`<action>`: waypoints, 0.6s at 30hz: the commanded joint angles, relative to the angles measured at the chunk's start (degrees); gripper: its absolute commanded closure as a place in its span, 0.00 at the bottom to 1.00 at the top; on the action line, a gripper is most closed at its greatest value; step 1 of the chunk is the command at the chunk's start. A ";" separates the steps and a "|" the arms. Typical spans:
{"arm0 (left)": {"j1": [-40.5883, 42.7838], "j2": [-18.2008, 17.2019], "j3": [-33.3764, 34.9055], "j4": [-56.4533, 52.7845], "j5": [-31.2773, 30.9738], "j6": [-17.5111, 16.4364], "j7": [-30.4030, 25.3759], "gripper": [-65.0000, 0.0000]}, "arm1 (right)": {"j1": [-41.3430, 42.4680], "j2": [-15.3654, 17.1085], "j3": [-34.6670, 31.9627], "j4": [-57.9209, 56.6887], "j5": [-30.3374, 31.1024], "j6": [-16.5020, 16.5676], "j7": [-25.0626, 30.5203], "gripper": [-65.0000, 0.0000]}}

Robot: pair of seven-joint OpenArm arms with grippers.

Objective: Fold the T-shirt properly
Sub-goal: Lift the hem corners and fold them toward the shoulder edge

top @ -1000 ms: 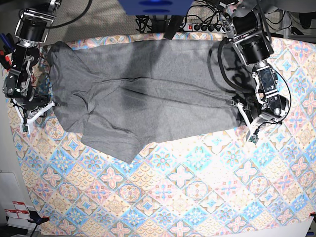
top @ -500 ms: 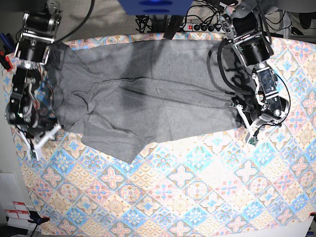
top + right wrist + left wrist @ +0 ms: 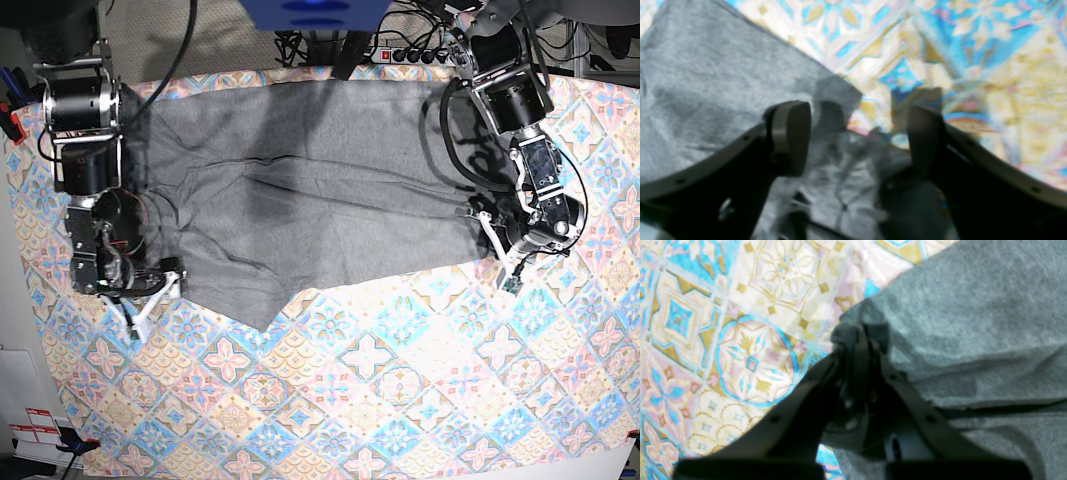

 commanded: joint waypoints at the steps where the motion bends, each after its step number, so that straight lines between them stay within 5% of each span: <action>1: -1.17 -0.56 0.03 1.16 -0.35 0.32 -0.89 0.99 | 2.24 0.18 -0.74 -0.73 0.38 0.30 2.33 0.32; 11: -1.17 -0.74 0.03 1.16 -0.35 0.32 -0.89 0.99 | 6.20 -0.61 -6.19 -15.06 0.38 0.30 14.19 0.32; 18: -1.17 -0.74 0.03 1.16 -0.35 0.32 -0.89 0.99 | 7.34 -0.79 -6.27 -17.17 0.38 0.30 15.16 0.32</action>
